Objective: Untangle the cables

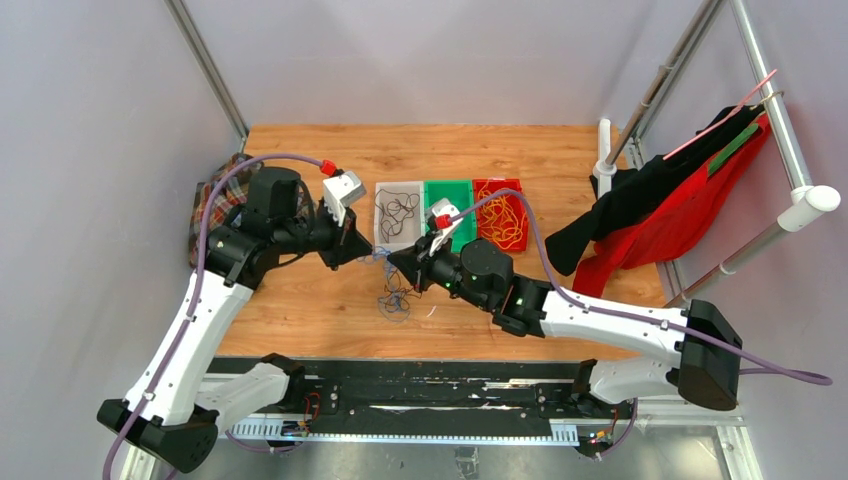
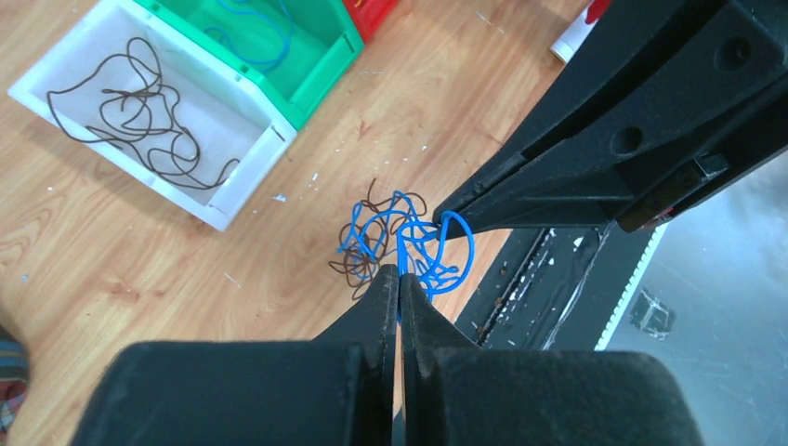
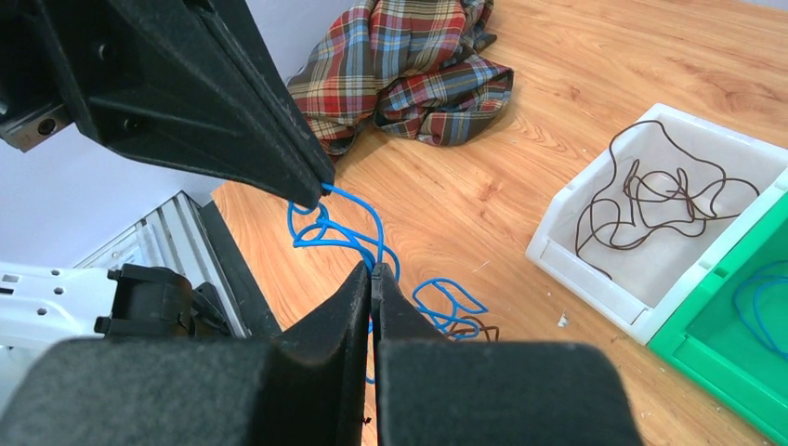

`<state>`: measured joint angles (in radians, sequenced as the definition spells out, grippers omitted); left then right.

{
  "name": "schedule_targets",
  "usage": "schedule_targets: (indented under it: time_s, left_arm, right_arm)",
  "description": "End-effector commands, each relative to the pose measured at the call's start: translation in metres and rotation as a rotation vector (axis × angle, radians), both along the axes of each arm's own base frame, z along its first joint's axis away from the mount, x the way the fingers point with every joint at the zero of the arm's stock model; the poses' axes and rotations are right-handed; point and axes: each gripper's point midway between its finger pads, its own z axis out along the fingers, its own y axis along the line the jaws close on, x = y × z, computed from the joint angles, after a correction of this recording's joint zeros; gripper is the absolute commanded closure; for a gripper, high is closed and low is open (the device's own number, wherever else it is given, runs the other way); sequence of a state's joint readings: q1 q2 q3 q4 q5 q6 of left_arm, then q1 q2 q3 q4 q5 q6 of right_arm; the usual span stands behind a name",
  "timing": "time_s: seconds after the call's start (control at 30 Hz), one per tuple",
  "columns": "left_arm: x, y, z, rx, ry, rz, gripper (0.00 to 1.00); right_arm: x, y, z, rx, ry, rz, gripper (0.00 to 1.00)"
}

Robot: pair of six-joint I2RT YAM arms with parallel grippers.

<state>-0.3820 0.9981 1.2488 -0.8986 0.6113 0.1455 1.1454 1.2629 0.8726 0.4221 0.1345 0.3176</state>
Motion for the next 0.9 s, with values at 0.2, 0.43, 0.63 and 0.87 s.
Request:
schedule_targets:
  time_s: [0.2,0.43,0.63,0.87]
  left_arm:
    - [0.014,0.006,0.015,-0.002,-0.097,0.068,0.99]
    - [0.038,0.027,0.048,0.059,-0.284,0.185,0.99]
    - [0.016,0.015,0.056,0.039,-0.283,0.035,0.99]
    - [-0.012,0.003,0.054,-0.003,-0.252,-0.109,0.99]
  right_arm:
    - [-0.007,-0.004,0.001,0.053,0.006,0.007,0.98]
    - [-0.037,-0.001,-0.018,-0.014,0.052,0.146,0.87]
    - [-0.031,-0.019,0.015,-0.061,0.003,0.095,0.47]
    - [0.000,-0.023,0.080,-0.001,-0.125,-0.011,0.39]
